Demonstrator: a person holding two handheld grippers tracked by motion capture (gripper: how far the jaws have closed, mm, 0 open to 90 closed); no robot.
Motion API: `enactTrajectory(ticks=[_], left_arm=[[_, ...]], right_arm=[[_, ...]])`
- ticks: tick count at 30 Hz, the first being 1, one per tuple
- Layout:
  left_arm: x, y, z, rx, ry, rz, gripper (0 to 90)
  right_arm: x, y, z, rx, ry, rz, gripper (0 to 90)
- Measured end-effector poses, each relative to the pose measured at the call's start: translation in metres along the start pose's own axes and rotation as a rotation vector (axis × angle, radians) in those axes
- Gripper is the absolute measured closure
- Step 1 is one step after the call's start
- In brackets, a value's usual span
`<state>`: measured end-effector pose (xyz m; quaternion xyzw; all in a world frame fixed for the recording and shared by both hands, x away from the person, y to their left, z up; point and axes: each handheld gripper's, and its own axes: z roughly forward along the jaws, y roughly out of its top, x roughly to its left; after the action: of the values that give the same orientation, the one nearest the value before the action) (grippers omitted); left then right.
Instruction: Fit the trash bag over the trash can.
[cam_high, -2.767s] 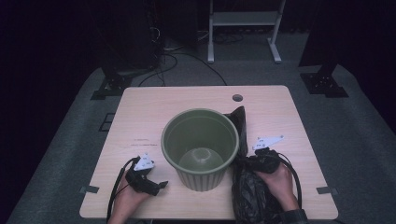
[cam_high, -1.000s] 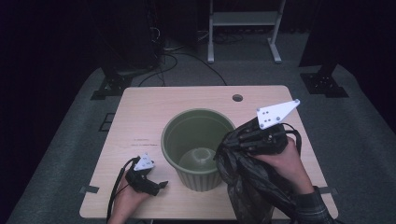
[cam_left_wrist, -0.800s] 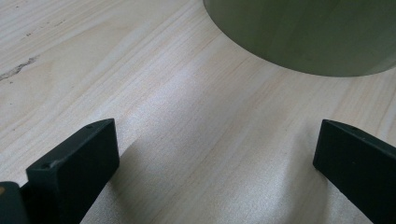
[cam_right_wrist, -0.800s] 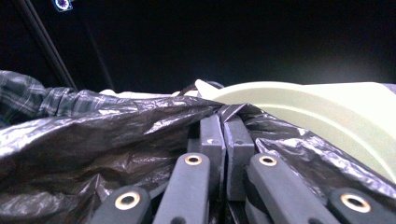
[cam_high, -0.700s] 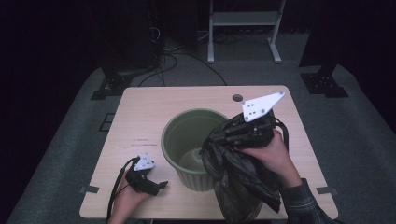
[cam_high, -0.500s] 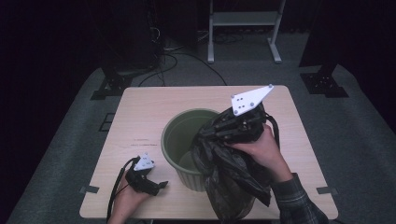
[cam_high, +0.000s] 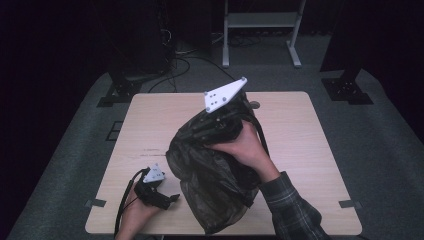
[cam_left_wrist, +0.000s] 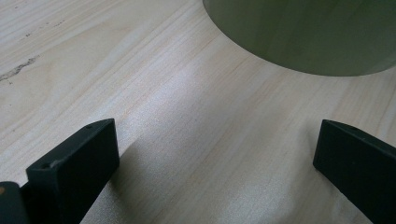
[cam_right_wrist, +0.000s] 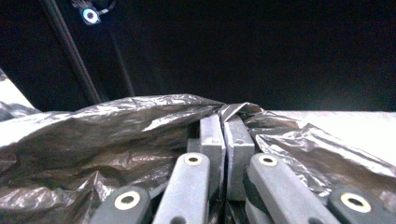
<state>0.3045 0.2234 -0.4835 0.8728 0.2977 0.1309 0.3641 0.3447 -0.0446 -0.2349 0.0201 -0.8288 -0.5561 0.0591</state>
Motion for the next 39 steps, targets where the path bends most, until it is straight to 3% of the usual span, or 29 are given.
enactTrajectory(ticks=[9, 15, 19, 27, 31, 37, 39], left_arm=[[0.000, 0.000, 0.000, 0.001, -0.003, 0.002, 0.0], [0.000, 0.000, 0.000, 0.001, -0.004, 0.003, 0.0], [0.000, 0.000, 0.000, 0.001, -0.004, 0.003, 0.0], [0.000, 0.000, 0.000, 0.001, -0.004, 0.002, 0.0], [0.001, 0.000, 0.000, 0.001, -0.002, 0.003, 0.0], [0.001, 0.000, 0.000, 0.001, -0.002, 0.003, 0.0], [0.001, 0.000, 0.000, 0.001, -0.002, 0.003, 0.0]], right_arm=[[-0.018, 0.018, 0.037, -0.029, 0.064, 0.019, 87.8], [-0.021, 0.011, 0.039, 0.010, 0.044, 0.036, 87.2], [-0.022, -0.006, 0.022, 0.034, -0.020, 0.075, 79.9], [-0.022, -0.038, -0.015, 0.082, -0.134, 0.122, 77.7], [-0.021, -0.048, -0.028, 0.084, -0.162, 0.146, 69.9], [-0.019, -0.060, -0.045, 0.098, -0.229, 0.161, 66.3], [-0.019, -0.064, -0.053, 0.111, -0.283, 0.160, 65.7]])
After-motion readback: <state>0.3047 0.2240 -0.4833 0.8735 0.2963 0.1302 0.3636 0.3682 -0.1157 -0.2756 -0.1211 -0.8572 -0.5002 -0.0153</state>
